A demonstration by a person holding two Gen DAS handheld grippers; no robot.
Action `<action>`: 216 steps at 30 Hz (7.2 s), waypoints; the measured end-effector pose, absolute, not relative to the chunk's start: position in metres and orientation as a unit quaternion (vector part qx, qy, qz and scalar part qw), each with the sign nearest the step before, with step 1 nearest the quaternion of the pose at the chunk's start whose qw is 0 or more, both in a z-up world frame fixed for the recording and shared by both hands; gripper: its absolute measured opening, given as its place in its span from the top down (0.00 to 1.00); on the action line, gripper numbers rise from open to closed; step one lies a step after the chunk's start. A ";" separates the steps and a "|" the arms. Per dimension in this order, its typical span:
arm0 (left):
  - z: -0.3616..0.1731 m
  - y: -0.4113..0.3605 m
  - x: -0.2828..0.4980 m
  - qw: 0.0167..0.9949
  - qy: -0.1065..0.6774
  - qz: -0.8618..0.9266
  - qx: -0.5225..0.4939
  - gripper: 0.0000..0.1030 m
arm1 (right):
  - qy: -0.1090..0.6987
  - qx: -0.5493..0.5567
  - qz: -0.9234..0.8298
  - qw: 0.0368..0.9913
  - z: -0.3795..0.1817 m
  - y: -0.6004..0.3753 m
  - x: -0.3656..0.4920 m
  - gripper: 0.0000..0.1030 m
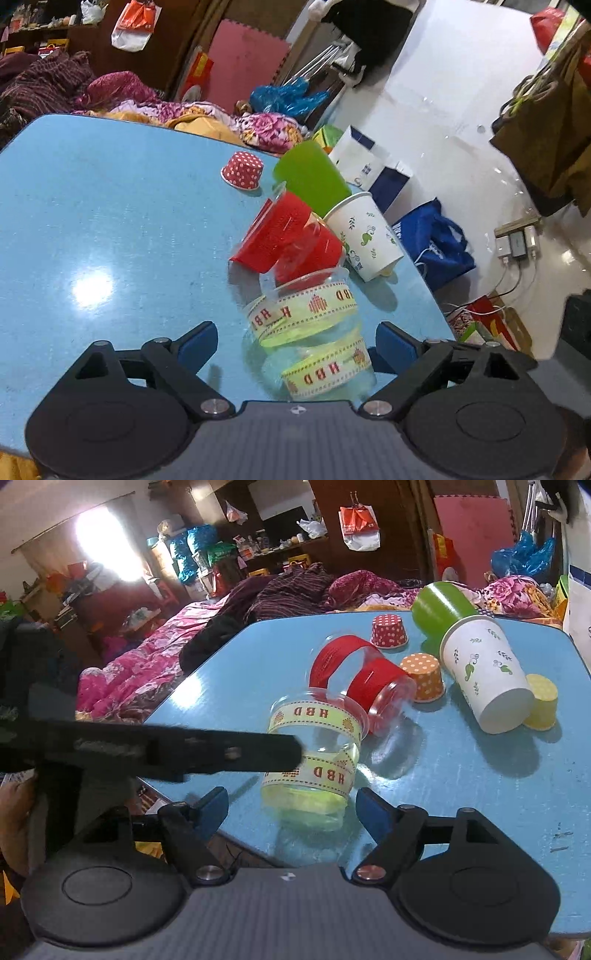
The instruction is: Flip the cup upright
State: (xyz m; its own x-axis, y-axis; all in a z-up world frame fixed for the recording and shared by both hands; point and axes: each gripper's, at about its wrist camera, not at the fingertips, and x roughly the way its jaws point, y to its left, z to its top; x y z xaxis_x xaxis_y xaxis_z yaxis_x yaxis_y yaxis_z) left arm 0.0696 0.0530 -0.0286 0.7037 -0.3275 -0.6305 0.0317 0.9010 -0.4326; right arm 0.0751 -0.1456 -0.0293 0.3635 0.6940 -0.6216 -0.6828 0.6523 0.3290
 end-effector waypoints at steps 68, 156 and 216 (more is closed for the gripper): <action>-0.025 0.043 0.050 0.972 0.234 -0.018 -0.028 0.22 | 0.366 0.011 0.438 0.821 -0.043 -0.170 0.066 0.32; -0.090 0.038 -0.047 0.996 0.007 -0.013 0.085 0.09 | 0.274 0.046 0.406 0.870 -0.056 -0.198 0.046 0.08; -0.036 0.051 -0.106 0.977 0.209 0.031 0.033 0.00 | 0.181 -0.017 0.301 0.936 -0.045 -0.177 -0.034 0.01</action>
